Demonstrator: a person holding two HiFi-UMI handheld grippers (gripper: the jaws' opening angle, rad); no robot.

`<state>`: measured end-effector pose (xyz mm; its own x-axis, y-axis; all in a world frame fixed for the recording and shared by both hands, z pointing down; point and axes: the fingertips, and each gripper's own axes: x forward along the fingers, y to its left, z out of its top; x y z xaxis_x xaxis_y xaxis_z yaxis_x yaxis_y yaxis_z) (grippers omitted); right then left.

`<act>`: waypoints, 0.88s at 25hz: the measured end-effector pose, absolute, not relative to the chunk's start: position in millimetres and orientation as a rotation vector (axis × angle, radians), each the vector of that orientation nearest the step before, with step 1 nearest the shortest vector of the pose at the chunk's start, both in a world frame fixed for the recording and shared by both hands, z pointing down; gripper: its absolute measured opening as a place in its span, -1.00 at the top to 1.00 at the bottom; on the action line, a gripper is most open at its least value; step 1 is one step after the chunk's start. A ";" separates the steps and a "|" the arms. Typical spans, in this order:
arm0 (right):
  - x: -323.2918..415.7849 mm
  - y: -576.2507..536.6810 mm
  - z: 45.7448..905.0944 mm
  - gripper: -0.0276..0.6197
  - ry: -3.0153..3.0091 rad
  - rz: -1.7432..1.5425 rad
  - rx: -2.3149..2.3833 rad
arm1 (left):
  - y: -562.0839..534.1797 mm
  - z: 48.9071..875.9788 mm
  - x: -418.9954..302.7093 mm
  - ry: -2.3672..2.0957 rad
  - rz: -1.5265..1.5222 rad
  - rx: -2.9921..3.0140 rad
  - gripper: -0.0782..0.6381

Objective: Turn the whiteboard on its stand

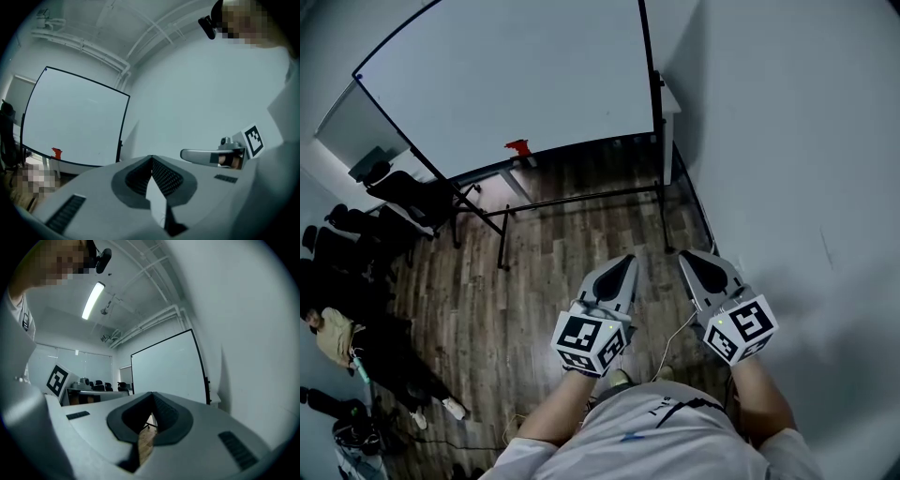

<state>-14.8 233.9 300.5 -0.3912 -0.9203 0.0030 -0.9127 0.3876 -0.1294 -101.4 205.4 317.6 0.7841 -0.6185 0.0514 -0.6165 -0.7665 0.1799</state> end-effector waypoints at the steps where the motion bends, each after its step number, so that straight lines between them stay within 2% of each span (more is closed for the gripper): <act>1: -10.3 234.4 301.5 0.88 2.558 -0.173 -1.688 | 204.2 318.9 -99.0 -0.981 -0.013 2.783 0.75; 14: 36.5 209.3 317.0 0.88 2.537 -0.227 -1.665 | 172.2 332.5 -58.7 -1.025 0.058 2.765 0.75; 22: 38.3 141.4 333.1 0.88 2.541 -0.235 -1.691 | 104.9 346.7 -45.8 -0.955 0.034 2.772 0.75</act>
<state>38.3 141.4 333.1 -0.3878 -0.9216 0.0182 -0.9092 0.3792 -0.1717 -45.8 104.9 346.7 0.7901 -0.6064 0.0895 -0.6113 -0.7685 0.1891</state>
